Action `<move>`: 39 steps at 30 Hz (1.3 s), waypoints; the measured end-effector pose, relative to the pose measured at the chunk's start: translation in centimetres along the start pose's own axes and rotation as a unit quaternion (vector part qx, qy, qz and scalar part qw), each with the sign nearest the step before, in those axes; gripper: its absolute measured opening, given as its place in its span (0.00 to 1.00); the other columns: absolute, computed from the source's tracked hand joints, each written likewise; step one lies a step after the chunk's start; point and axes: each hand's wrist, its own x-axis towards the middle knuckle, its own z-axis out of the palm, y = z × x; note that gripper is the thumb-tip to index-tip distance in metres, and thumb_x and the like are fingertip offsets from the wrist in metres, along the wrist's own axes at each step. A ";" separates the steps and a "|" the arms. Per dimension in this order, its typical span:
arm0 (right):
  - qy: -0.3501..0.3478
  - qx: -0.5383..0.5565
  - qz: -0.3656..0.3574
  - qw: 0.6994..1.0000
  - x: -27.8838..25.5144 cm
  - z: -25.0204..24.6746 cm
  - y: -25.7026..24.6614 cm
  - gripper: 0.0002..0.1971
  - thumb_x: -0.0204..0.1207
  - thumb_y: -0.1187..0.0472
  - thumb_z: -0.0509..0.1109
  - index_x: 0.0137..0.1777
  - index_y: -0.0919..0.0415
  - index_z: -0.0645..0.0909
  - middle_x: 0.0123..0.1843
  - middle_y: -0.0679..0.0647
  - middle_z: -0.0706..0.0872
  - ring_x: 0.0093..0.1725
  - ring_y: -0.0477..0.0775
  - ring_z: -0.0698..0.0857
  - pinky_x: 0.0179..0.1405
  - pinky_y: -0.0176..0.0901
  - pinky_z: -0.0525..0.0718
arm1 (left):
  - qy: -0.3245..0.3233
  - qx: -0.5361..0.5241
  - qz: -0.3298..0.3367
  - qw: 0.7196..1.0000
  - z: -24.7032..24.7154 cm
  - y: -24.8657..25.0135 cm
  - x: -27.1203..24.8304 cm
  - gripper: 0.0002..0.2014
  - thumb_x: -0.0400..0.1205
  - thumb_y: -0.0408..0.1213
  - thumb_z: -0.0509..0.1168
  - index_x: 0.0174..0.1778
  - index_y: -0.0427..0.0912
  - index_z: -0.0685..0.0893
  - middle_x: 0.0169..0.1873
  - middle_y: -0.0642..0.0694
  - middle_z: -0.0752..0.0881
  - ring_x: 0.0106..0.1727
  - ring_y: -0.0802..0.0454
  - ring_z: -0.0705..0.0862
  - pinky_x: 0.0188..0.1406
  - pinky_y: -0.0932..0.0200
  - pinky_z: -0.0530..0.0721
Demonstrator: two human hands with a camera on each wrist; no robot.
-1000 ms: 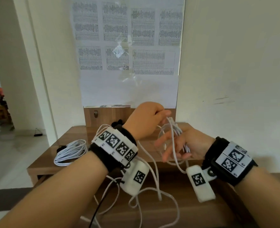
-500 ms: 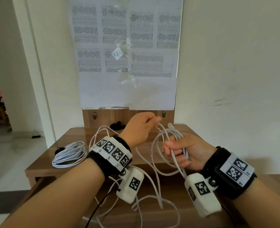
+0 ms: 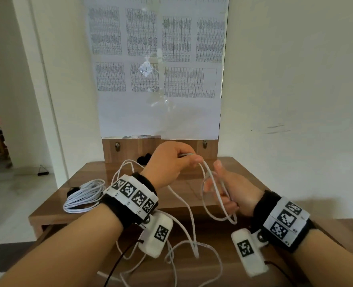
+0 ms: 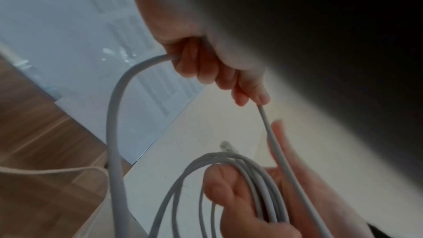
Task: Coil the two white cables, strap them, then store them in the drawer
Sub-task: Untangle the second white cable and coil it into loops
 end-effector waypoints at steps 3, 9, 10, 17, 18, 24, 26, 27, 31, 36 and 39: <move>-0.088 -0.015 0.005 0.996 0.1 1.0 0.3 0.40 0.63 0.19 0.58 0.36 0.62 0.78 0.24 0.53 0.66 0.19 0.48 0.64 0.17 0.35 0.66 | -0.023 0.034 0.031 0.999 0.4 1.5 0.9 0.12 0.79 0.47 0.72 0.29 0.50 0.86 0.23 0.51 0.81 0.27 0.62 0.75 0.31 0.65 0.73; -0.184 0.066 -0.086 0.977 -0.9 0.9 -1.5 0.23 0.74 0.45 0.74 0.29 0.62 0.74 0.19 0.54 0.73 0.16 0.50 0.70 0.19 0.37 0.72 | 0.010 -0.043 -0.035 0.998 -0.2 -0.2 2.1 0.19 0.80 0.46 0.71 0.28 0.36 0.82 0.20 0.52 0.75 0.22 0.59 0.70 0.26 0.71 0.70; -0.209 0.110 -0.102 0.966 -0.9 0.5 -1.9 0.20 0.75 0.48 0.73 0.30 0.62 0.75 0.20 0.54 0.77 0.17 0.50 0.75 0.19 0.36 0.76 | 0.005 -0.059 -0.048 0.997 0.0 -0.9 1.6 0.19 0.82 0.45 0.69 0.28 0.38 0.81 0.20 0.53 0.75 0.22 0.58 0.70 0.28 0.69 0.71; -0.351 0.421 -0.139 0.825 0.6 -0.4 -5.9 0.26 0.78 0.40 0.65 0.34 0.65 0.78 0.20 0.54 0.82 0.17 0.49 0.79 0.21 0.38 0.76 | -0.132 -0.292 -0.126 0.939 5.6 -2.8 -3.3 0.13 0.88 0.30 0.58 0.42 0.48 0.83 0.29 0.55 0.79 0.28 0.59 0.78 0.29 0.64 0.77; -0.317 0.434 -0.134 0.833 0.8 -0.8 -6.6 0.29 0.76 0.35 0.64 0.31 0.63 0.78 0.17 0.53 0.79 0.15 0.48 0.73 0.20 0.37 0.72 | -0.151 -0.323 -0.153 0.922 5.9 -2.8 -3.9 0.09 0.88 0.31 0.57 0.45 0.43 0.81 0.28 0.53 0.76 0.25 0.60 0.74 0.28 0.62 0.77; 0.205 0.432 -0.246 0.843 2.6 -4.2 -10.1 0.29 0.84 0.41 0.56 0.22 0.55 0.66 0.14 0.47 0.61 0.13 0.46 0.61 0.15 0.32 0.62 | -0.322 -0.222 -0.213 0.895 5.7 -1.3 -6.6 0.07 0.86 0.30 0.57 0.57 0.41 0.78 0.34 0.51 0.77 0.28 0.60 0.75 0.44 0.54 0.85; 0.307 0.343 -0.281 0.842 3.2 -4.5 -10.1 0.24 0.85 0.48 0.60 0.27 0.58 0.69 0.15 0.50 0.71 0.16 0.50 0.75 0.20 0.39 0.80 | -0.343 -0.072 -0.159 0.923 5.2 0.2 -6.6 0.08 0.87 0.33 0.55 0.57 0.43 0.78 0.36 0.51 0.78 0.33 0.58 0.76 0.42 0.56 0.81; 0.331 0.284 -0.278 0.856 3.5 -4.5 -9.7 0.22 0.85 0.51 0.61 0.29 0.60 0.71 0.17 0.54 0.78 0.20 0.54 0.83 0.26 0.46 0.87 | -0.341 -0.020 -0.121 0.932 4.8 1.2 -6.5 0.08 0.88 0.34 0.54 0.56 0.45 0.78 0.37 0.52 0.78 0.35 0.57 0.76 0.43 0.56 0.80; 0.269 0.090 -0.214 0.935 3.6 -3.2 -7.0 0.21 0.84 0.56 0.64 0.31 0.66 0.78 0.24 0.65 0.86 0.26 0.62 0.88 0.38 0.64 0.90 | -0.277 0.194 0.009 0.941 1.4 4.1 -4.4 0.07 0.89 0.41 0.55 0.55 0.49 0.79 0.43 0.54 0.82 0.42 0.58 0.80 0.48 0.60 0.81; 0.189 -0.236 -0.124 0.945 2.6 -1.6 -5.0 0.29 0.85 0.52 0.60 0.28 0.73 0.81 0.17 0.53 0.82 0.16 0.45 0.79 0.23 0.34 0.81 | -0.148 0.210 0.088 0.963 -2.5 5.3 -0.6 0.12 0.88 0.43 0.60 0.38 0.57 0.79 0.30 0.60 0.80 0.35 0.65 0.78 0.38 0.69 0.72; 0.054 -0.171 -0.076 0.981 2.6 -0.6 -4.0 0.28 0.84 0.45 0.54 0.31 0.66 0.77 0.22 0.62 0.78 0.19 0.55 0.79 0.21 0.46 0.83 | -0.079 0.183 0.090 0.976 -2.7 4.8 1.3 0.12 0.86 0.43 0.64 0.36 0.52 0.82 0.28 0.61 0.80 0.33 0.68 0.78 0.35 0.71 0.68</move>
